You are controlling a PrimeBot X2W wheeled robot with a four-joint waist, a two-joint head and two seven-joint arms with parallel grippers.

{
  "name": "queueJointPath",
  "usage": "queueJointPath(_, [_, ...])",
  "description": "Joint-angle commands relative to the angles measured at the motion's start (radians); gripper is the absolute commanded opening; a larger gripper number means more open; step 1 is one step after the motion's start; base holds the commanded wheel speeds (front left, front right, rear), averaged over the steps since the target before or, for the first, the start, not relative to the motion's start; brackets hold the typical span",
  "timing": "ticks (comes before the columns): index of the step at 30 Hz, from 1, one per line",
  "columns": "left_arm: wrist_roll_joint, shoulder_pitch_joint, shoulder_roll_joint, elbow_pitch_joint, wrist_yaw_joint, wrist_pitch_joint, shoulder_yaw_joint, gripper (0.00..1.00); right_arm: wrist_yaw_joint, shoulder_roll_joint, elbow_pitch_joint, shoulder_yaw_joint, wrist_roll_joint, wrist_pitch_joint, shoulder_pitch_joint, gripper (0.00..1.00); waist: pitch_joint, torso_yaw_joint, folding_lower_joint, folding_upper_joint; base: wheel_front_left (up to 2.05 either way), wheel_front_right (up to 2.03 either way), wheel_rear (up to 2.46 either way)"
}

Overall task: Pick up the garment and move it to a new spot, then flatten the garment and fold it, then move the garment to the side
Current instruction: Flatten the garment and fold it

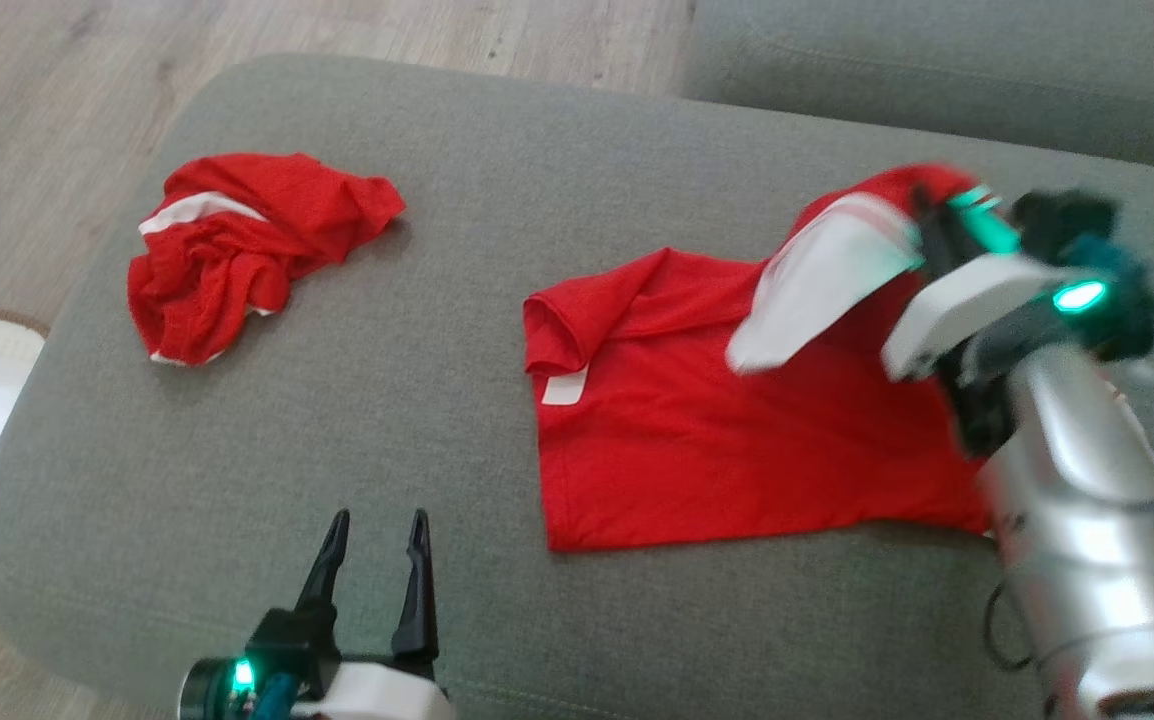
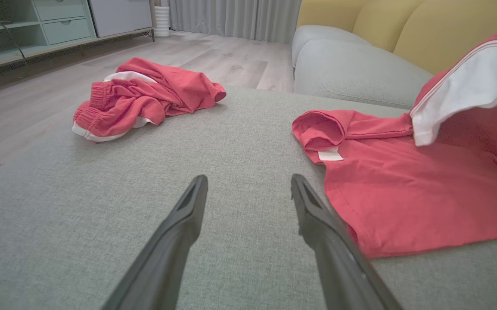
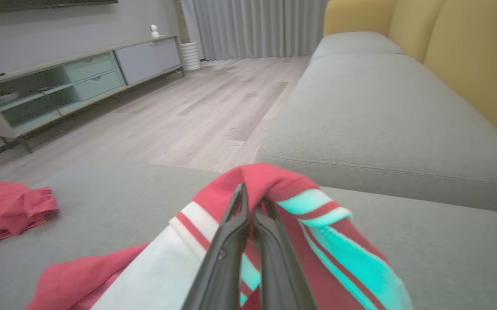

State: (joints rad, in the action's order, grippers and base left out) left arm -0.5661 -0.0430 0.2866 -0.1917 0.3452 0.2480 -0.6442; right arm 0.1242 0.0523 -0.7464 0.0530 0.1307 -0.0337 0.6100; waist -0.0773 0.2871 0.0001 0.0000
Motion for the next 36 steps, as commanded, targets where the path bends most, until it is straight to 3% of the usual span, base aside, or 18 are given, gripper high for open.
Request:
queueJointPath(1, [0.007, -0.063, -0.001, 0.023, -0.007, 0.012, 0.03, 1.0, 0.007, 0.008, -0.008, -0.051, -0.053, -0.001, 0.09, 0.0, -0.017, 0.013, -0.0001, 0.0, 0.0, 0.0, 0.0])
queueJointPath(10, [0.018, -0.095, -0.021, 0.006, -0.024, 0.013, 0.028, 1.0, 0.007, 0.029, -0.174, -0.352, -0.244, -0.043, 0.235, 0.0, -0.06, 0.039, -0.0001, 0.0, 0.0, 0.0, 0.0])
queueJointPath(11, [0.02, -0.098, -0.023, 0.004, -0.026, 0.013, 0.029, 1.0, 0.007, 0.033, -0.184, -0.388, -0.27, -0.058, 0.244, 0.31, -0.063, 0.041, -0.0001, 0.0, 0.0, 0.0, 0.0])
queueJointPath(12, [0.021, -0.1, -0.025, 0.002, -0.028, 0.013, 0.03, 1.0, 0.007, 0.036, -0.191, -0.423, -0.296, -0.076, 0.254, 0.88, -0.067, 0.041, -0.0001, 0.0, 0.0, 0.0, 0.0])
queueJointPath(13, [0.024, -0.104, -0.027, -0.002, -0.03, 0.013, 0.035, 1.0, 0.007, 0.036, -0.201, -0.487, -0.346, -0.108, 0.272, 1.0, -0.072, 0.038, -0.0001, 0.0, 0.0, 0.0, 0.0])
queueJointPath(19, [0.034, -0.107, -0.031, -0.007, -0.032, 0.013, 0.05, 1.0, 0.007, 0.021, -0.238, -0.579, -0.452, -0.159, 0.317, 1.0, -0.069, 0.002, -0.0001, 0.0, 0.0, 0.0, 0.0])
queueJointPath(25, [0.045, -0.111, -0.03, -0.007, -0.04, 0.014, 0.067, 1.0, 0.007, 0.01, -0.278, -0.533, -0.474, -0.206, 0.324, 1.0, -0.04, -0.059, -0.0001, 0.0, 0.0, 0.0, 0.0])
queueJointPath(31, [0.045, -0.115, -0.033, -0.023, -0.053, 0.014, 0.092, 1.0, 0.007, 0.0, -0.273, -0.435, -0.391, -0.227, 0.263, 1.0, 0.013, -0.131, -0.0001, 0.0, 0.0, 0.0, 0.0])
queueJointPath(36, [0.03, -0.094, -0.035, -0.051, -0.068, 0.014, 0.126, 1.0, 0.007, -0.002, -0.176, -0.266, -0.205, -0.228, 0.125, 1.0, 0.067, -0.177, -0.0001, 0.0, 0.0, 0.0, 0.0])
